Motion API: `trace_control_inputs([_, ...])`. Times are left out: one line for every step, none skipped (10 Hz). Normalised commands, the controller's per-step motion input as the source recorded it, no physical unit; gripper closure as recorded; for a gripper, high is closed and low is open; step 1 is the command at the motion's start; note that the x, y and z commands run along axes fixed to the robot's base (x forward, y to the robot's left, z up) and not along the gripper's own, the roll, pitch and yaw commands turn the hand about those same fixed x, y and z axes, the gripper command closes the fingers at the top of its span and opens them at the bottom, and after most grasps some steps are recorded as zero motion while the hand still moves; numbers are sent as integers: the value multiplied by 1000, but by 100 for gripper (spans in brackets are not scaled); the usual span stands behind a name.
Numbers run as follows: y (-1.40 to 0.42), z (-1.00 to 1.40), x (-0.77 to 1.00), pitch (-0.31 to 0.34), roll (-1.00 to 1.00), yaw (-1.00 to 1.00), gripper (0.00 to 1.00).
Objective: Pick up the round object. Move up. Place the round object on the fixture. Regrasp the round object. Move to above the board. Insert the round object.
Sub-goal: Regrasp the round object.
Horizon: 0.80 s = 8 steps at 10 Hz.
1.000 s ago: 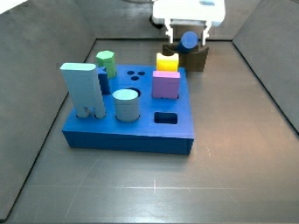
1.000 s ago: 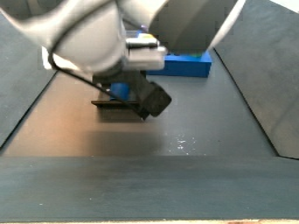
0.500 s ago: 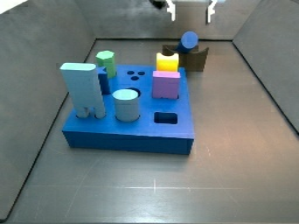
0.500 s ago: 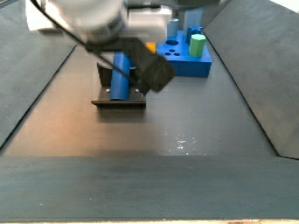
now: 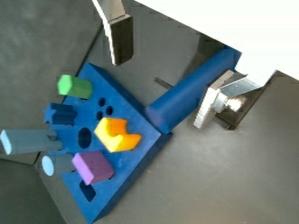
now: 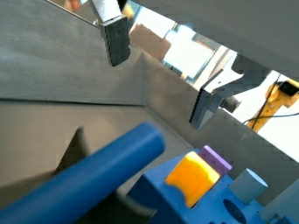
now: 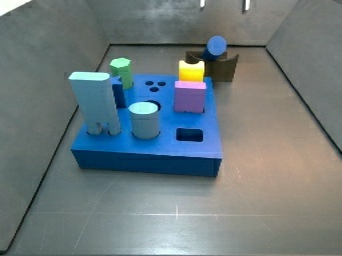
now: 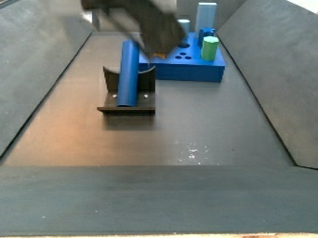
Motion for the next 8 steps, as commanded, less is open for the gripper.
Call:
trace_control_inputs([-1000,834,-59,51,1000,15,0])
trace_control_inputs([-906,661,-74,44,1000,13,0])
trace_control_inputs([-789,508,-68,42,1000,13,0])
trace_control_inputs([-535,195,-45,38,1000,13,0])
trace_control_inputs([-345,68,-26,36,1000,13,0])
trace_control_inputs([-137,59,-25,34,1000,13,0])
trace_control_inputs([-24,51,-31,30,1000,13,0])
trace_control_inputs([-22,26,-22,27,1000,13,0])
